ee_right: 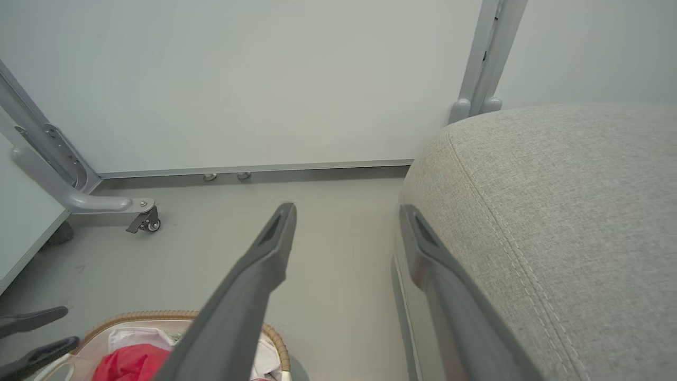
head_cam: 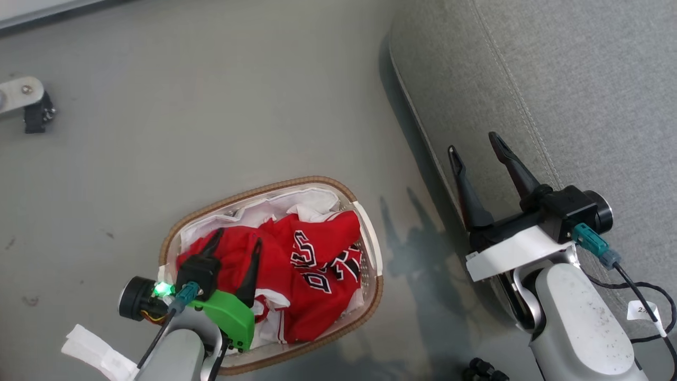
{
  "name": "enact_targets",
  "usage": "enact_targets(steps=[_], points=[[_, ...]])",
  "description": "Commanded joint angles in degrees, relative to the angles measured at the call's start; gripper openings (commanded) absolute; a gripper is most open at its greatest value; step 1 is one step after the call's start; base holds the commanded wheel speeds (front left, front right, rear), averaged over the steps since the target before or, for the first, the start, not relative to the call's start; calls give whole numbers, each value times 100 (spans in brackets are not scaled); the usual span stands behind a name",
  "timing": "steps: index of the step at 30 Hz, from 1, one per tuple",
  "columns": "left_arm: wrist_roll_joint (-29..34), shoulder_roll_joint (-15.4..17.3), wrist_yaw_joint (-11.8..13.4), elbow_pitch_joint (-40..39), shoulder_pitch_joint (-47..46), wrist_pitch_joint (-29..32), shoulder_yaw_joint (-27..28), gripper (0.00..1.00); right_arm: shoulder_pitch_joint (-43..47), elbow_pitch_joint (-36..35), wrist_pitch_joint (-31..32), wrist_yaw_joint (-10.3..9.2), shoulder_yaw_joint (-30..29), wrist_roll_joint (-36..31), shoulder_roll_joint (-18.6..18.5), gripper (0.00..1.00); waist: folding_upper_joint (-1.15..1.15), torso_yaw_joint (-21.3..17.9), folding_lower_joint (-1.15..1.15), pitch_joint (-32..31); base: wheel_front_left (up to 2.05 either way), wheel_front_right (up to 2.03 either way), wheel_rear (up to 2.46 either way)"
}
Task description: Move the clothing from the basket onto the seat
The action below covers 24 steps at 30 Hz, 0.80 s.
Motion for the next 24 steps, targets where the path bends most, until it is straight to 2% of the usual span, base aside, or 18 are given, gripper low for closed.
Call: enact_targets(steps=[1, 10, 24], points=[[-27, 84, -15, 91, -137, 2, -85, 100, -84, -27, -12, -4, -4, 35, -14, 100, 0, -339, -1, 393, 0, 0, 0], [-311, 346, -15, 926, -397, 2, -687, 100, -188, -81, -12, -4, 214, 90, -17, 100, 0, -535, -1, 807, 0, 0, 0], [-695, 477, -15, 2064, -864, 2, -1384, 100, -235, -128, -12, -4, 209, 43, -14, 100, 0, -519, -1, 1188, 0, 0, 0]])
